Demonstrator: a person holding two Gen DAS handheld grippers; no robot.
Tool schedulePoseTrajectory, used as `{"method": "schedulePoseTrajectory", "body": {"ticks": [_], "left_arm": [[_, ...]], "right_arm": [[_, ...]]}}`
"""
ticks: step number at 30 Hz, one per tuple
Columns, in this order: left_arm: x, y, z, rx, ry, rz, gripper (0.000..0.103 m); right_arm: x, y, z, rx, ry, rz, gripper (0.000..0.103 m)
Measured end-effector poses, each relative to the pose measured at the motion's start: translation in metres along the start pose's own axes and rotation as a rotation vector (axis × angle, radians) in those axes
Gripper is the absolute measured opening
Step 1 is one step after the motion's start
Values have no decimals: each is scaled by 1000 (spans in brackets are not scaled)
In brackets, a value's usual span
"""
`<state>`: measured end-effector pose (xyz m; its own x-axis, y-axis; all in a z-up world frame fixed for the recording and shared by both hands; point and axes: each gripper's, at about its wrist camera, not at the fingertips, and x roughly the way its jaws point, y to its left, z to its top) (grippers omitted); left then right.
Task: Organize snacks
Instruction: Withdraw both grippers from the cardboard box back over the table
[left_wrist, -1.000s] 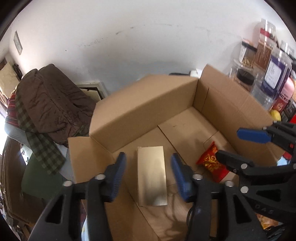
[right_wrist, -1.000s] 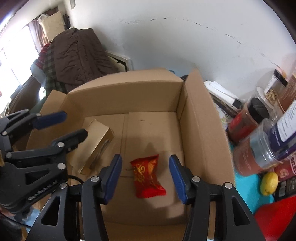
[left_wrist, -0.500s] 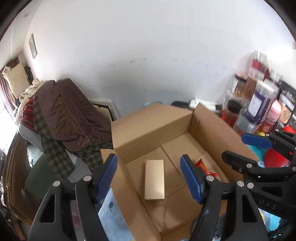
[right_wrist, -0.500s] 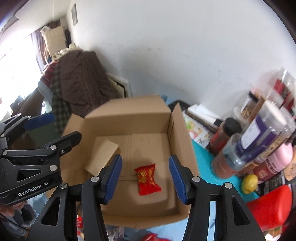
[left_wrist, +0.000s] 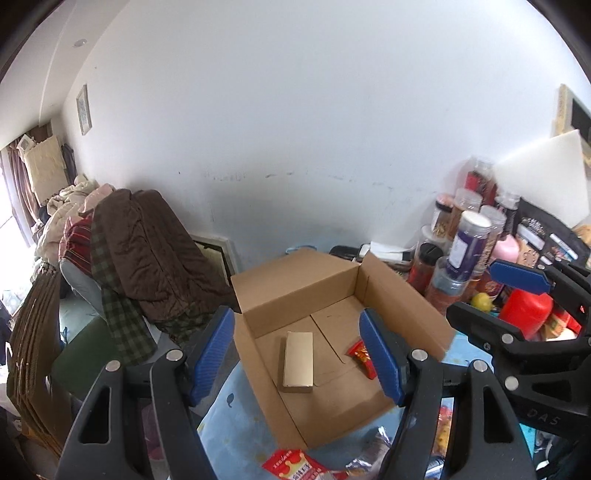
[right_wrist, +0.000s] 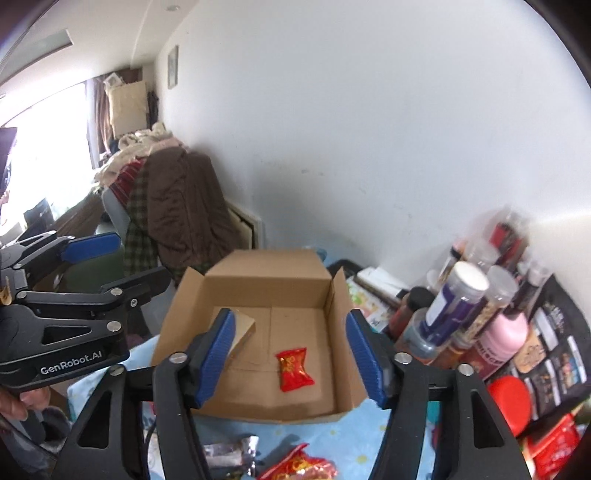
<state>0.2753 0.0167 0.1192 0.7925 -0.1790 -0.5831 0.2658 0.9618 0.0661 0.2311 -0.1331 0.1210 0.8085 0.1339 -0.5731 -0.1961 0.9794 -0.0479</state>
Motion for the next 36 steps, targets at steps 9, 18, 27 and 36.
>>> {"method": "schedulePoseTrajectory", "body": {"ticks": [9,18,27,36], "left_arm": [[-68,-1,-21,-10,-93,-26,85],[-119,-12,-57,16,-132,-77,85],[-128,-20,-98,29,-81,-143,85],[-124,-19,-142,8,-24,-152,85]], "right_arm": [[-74,10,-18,5,-84,-2,83],[-129,26,-59,-23,-153,-68,94],[-143,37,-112,47,-111,-16,94],[-135,44,-160,108,-70,2,94]]}}
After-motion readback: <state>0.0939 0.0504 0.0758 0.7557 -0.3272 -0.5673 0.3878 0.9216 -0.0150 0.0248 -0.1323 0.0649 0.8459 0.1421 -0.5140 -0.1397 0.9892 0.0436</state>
